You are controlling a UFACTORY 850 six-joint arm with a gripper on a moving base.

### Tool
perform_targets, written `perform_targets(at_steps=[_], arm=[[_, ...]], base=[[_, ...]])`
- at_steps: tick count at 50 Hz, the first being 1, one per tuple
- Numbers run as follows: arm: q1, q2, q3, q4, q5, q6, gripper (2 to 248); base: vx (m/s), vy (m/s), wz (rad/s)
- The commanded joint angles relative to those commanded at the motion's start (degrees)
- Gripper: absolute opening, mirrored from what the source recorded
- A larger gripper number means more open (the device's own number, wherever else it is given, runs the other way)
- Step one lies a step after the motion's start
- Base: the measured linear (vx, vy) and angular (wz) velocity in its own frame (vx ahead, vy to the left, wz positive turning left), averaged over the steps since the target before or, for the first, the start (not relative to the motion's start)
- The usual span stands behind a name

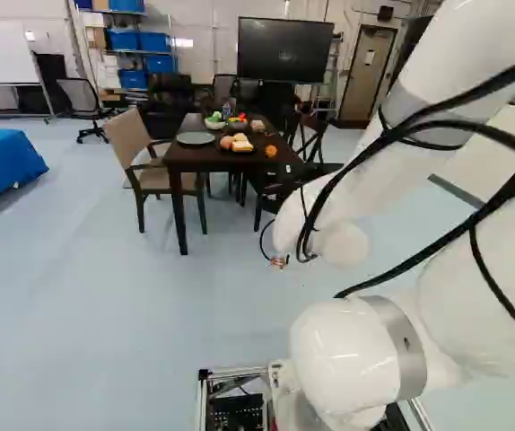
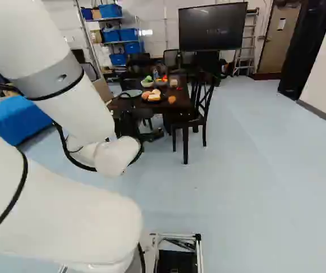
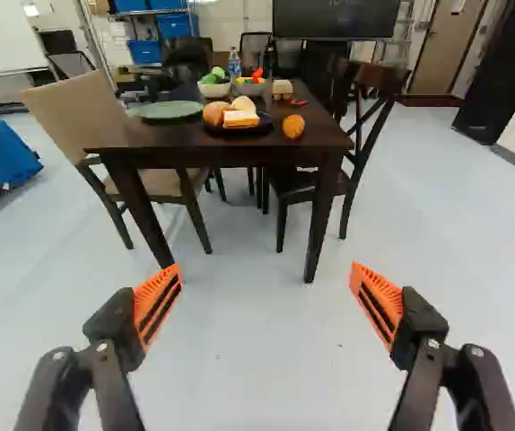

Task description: Move the croissant to the empty plate

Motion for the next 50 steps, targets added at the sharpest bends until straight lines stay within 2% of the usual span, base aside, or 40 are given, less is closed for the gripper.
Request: perform_targets(at_steps=[16,50], arm=[[0.0,0.0,0.0,0.0,0.0,0.0,247],[0.0,0.0,0.0,0.0,0.0,0.0,247]], base=[[0.098,0.0,-0.011],[0.199,0.032,-0.03]])
